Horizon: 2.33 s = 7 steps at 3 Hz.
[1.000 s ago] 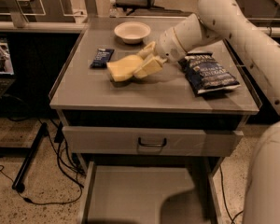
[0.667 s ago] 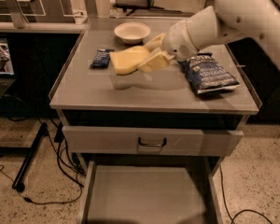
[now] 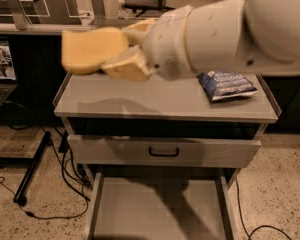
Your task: Place sponge into middle drawer
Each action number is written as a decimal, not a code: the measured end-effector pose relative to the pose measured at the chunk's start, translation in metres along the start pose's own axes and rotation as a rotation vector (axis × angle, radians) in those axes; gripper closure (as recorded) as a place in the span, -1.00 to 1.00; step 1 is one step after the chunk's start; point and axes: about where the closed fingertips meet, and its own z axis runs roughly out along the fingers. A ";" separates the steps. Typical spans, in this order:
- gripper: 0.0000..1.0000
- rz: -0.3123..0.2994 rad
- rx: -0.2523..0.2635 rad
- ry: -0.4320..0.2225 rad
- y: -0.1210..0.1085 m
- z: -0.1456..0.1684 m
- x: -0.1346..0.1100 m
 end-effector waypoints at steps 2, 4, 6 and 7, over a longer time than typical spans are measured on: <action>1.00 0.113 0.113 -0.032 0.055 0.018 0.028; 1.00 0.143 0.165 0.013 0.063 0.005 0.040; 1.00 0.291 0.351 0.085 0.087 -0.026 0.093; 1.00 0.379 0.406 0.087 0.096 -0.038 0.126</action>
Offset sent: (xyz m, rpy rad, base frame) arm -0.0273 0.0262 -0.0204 0.0564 -0.0252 -0.0393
